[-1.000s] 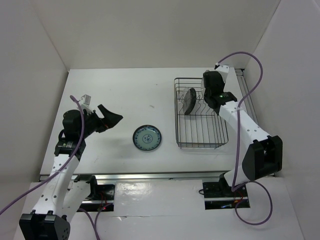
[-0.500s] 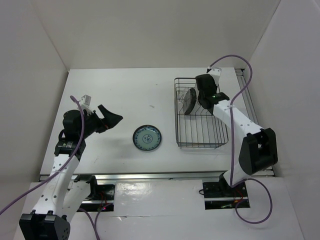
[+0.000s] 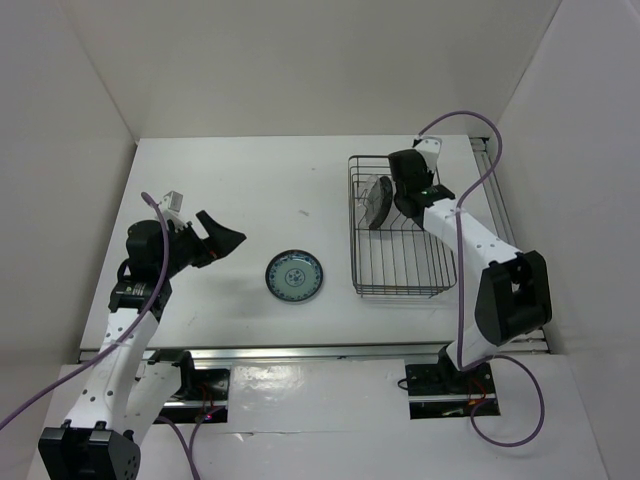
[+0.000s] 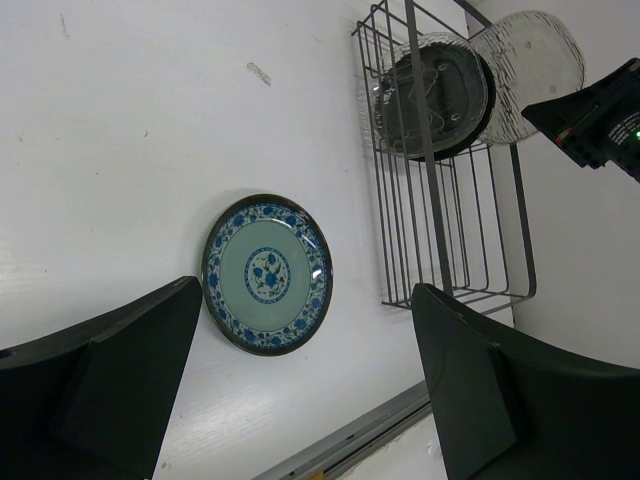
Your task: Load the plates into the dish rack
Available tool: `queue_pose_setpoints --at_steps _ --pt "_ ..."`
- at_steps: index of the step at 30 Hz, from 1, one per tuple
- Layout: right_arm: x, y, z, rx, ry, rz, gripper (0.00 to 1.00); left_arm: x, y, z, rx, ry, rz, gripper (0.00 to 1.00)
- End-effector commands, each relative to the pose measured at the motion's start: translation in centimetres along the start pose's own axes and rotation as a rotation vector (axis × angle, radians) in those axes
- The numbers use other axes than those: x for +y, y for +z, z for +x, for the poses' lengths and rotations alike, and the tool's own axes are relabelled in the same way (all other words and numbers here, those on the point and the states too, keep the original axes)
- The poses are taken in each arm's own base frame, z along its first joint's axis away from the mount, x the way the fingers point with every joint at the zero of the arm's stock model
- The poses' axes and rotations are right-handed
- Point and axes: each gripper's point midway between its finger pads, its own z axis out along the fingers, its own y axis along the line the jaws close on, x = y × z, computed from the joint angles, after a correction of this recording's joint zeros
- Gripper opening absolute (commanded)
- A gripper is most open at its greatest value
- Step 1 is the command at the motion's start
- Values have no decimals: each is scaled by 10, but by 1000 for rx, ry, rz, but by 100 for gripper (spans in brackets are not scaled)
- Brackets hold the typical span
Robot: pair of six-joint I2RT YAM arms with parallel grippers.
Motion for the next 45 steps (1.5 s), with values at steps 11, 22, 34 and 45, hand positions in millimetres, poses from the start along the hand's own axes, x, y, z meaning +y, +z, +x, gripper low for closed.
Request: queue_pose_setpoints --at_steps 11,22,34,45 --pt "5 4 0 -33 32 14 41 -8 -3 -11 -36 22 19 100" --pt "-2 -1 -11 -49 45 51 73 -6 -3 -11 -35 17 7 100" --pt "-17 -87 -75 -198 168 -12 97 55 36 40 152 -135 -171 96" --pt "14 -122 -77 -232 166 -243 100 68 72 90 242 -119 -195 84"
